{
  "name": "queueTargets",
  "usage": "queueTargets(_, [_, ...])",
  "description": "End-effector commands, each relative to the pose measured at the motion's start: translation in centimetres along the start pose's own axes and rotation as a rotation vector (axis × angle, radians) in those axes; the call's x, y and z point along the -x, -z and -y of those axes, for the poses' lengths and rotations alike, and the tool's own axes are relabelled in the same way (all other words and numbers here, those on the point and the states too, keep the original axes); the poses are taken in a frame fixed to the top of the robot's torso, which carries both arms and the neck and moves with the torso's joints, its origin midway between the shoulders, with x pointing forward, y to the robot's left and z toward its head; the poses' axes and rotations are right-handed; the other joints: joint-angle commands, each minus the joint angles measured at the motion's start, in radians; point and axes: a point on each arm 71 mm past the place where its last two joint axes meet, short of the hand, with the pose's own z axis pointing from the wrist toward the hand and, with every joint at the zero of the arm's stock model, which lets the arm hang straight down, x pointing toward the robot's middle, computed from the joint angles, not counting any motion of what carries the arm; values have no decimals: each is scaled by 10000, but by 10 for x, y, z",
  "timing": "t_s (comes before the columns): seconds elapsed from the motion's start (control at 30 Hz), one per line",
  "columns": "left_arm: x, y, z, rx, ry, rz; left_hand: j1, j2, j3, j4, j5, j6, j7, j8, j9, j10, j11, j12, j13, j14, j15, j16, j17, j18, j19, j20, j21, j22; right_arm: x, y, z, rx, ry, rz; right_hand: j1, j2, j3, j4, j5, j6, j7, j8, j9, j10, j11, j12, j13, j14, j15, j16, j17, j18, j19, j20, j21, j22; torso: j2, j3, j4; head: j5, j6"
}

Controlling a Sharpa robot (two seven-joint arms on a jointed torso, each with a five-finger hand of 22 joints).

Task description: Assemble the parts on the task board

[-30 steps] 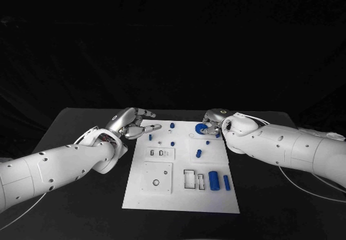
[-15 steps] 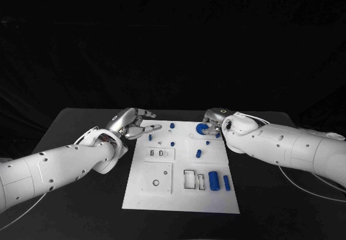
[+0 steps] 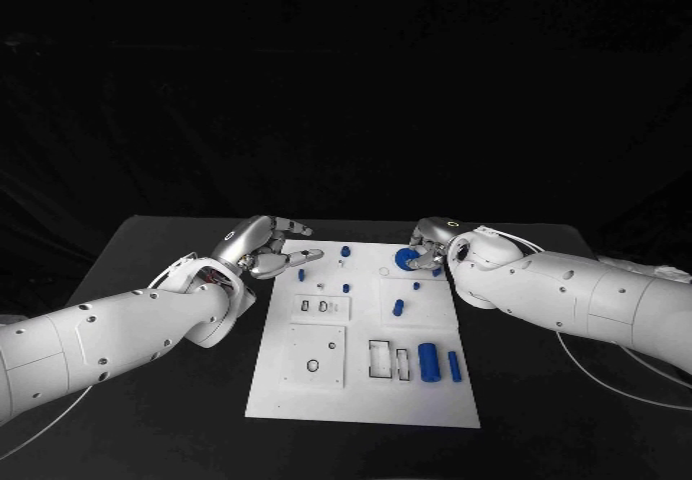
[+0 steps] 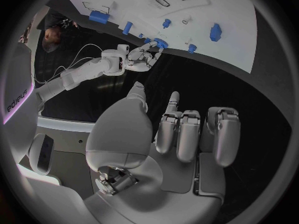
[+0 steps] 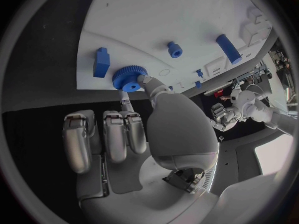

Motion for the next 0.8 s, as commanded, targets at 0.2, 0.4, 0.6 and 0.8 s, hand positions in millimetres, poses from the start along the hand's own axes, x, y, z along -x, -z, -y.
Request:
queueTargets(0.2, [1,0,1,-68,-57,25,20,109,46,-7,-29,64,14,-58,-13,1021,48,26,2632,1041,29,26,2630,-75,1016,67,24,2634,1,3,-2,22,-2160,148,-73,69,26,-86,-114,884,-588,149,110,1064,2,67,2627,1059,-32,62,2634,-144,1046,-75,46,2630,-9,2,-9,46,34])
queueTargets(0.4, [1,0,-1,-41,-97,43,20,109,46,-7,-29,64,14,-58,-13,1021,48,26,2632,1041,29,26,2630,-75,1016,67,24,2634,12,3,-16,609,-2650,494,-89,67,25,-111,-174,976,-559,150,106,1064,30,67,2627,1059,-13,62,2634,-144,1046,-63,46,2630,4,4,-5,45,58])
queueTargets(0.6, [1,-1,-1,-53,-127,61,35,129,42,-9,-24,74,12,-62,-14,1021,46,26,2632,1041,27,26,2630,-75,1016,72,24,2634,13,3,-41,1325,-2701,369,-74,66,34,-135,-187,1004,-544,146,102,1064,42,67,2627,1059,-6,62,2634,-144,1046,-57,46,2630,22,3,18,34,77])
queueTargets(0.8, [1,-1,-2,-52,-167,80,49,140,41,-12,-21,79,11,-66,-15,1021,45,26,2632,1041,26,26,2630,-75,1016,75,24,2634,11,1,-64,1980,-2287,354,-47,66,48,-169,-198,1027,-527,136,96,1064,56,67,2627,1059,4,62,2634,-144,1046,-50,46,2630,19,-1,8,78,54])
